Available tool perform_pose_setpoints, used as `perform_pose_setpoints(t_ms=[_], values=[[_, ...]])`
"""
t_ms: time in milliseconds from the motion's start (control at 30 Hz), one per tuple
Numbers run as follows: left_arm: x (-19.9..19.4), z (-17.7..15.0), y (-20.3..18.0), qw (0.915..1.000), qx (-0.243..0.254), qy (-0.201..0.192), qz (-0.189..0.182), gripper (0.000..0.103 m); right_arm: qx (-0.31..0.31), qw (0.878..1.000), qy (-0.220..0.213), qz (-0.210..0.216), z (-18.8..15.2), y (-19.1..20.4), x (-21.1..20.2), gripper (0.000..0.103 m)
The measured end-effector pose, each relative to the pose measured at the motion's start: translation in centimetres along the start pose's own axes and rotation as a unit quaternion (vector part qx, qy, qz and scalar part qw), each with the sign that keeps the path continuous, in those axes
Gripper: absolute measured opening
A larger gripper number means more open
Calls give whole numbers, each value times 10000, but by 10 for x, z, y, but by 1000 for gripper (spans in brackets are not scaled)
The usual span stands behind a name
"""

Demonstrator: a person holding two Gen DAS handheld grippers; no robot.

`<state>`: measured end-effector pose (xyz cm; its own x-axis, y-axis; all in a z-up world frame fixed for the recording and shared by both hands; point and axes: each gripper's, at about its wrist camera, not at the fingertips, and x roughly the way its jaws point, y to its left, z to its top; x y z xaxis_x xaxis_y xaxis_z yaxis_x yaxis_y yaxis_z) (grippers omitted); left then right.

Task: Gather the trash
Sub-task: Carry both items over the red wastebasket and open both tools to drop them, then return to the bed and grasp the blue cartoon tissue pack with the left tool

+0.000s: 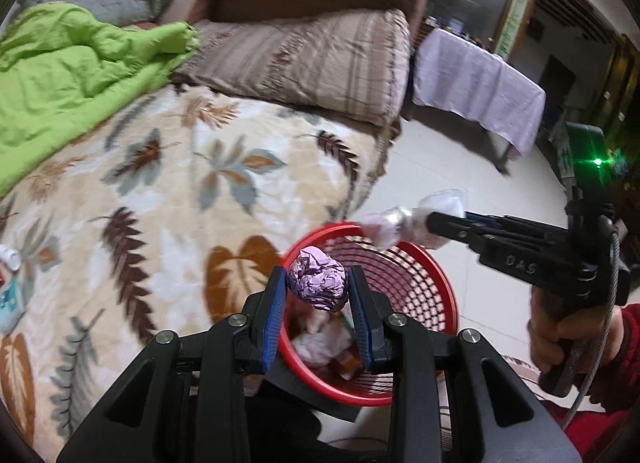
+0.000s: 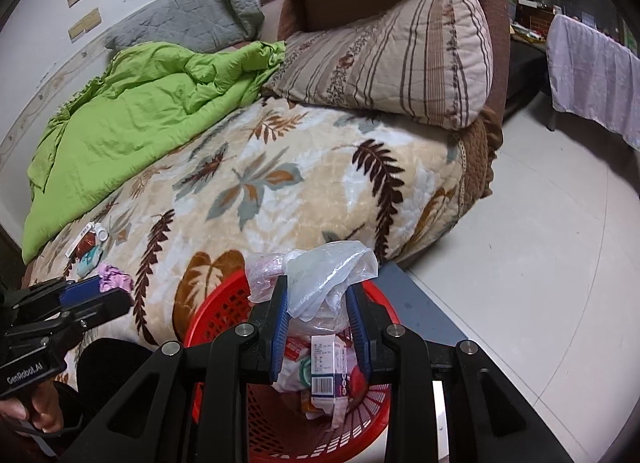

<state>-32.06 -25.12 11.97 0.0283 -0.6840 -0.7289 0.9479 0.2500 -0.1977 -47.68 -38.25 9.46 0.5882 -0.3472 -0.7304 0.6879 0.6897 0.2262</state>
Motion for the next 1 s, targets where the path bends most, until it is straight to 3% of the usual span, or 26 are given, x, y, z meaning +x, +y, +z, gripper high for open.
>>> perform_pose_setpoints(t_ms=[100,133,367,600,800,1000], values=[[5,-1,-5,9999,4,115,-55,57,135,9999,63,-84,-1,-6,3,42],[3,-3,-6,10000,19,68,-59,59,153,9998,62,-110,-1,-6,4,43],[-9,-4,9,9997,-189,-76,119,59,22,10000,-37,39,7,5,4,43],[-36,-14,57,9954,-713,-302,568,59,-416,9977,26,527,19,54,21,43],[-67,-29,115,9850,-1285,-527,1021,59,-950,9893,179,1097,26,117,37,43],[-108,-48,184,9681,-1586,-761,1784,66,-1435,9765,451,1542,30,172,56,43]])
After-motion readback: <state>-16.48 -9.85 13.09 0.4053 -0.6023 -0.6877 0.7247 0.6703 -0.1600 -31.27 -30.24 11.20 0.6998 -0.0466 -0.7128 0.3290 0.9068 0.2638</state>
